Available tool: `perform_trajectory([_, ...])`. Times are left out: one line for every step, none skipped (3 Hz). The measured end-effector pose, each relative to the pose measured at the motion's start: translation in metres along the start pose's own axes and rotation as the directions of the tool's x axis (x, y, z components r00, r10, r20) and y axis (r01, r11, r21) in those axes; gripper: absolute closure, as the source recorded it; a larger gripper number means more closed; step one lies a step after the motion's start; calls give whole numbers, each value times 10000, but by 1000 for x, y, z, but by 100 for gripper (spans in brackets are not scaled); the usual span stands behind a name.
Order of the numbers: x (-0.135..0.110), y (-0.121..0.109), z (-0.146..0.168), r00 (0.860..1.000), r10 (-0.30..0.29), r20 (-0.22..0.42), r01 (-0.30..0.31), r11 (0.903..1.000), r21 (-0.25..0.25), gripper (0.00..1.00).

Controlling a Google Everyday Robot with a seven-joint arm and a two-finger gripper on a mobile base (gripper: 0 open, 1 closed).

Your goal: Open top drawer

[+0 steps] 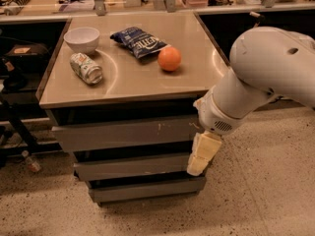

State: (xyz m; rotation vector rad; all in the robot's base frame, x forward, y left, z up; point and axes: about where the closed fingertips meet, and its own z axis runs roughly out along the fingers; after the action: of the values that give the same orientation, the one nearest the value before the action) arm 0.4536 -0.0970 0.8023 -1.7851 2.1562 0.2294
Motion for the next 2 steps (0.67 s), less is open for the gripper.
perform_trajectory([0,-12,42,9998,150,94,-149,9999,-68,0])
perform_trajectory([2,-36,80,9993,333,161,-333,9994,36,0])
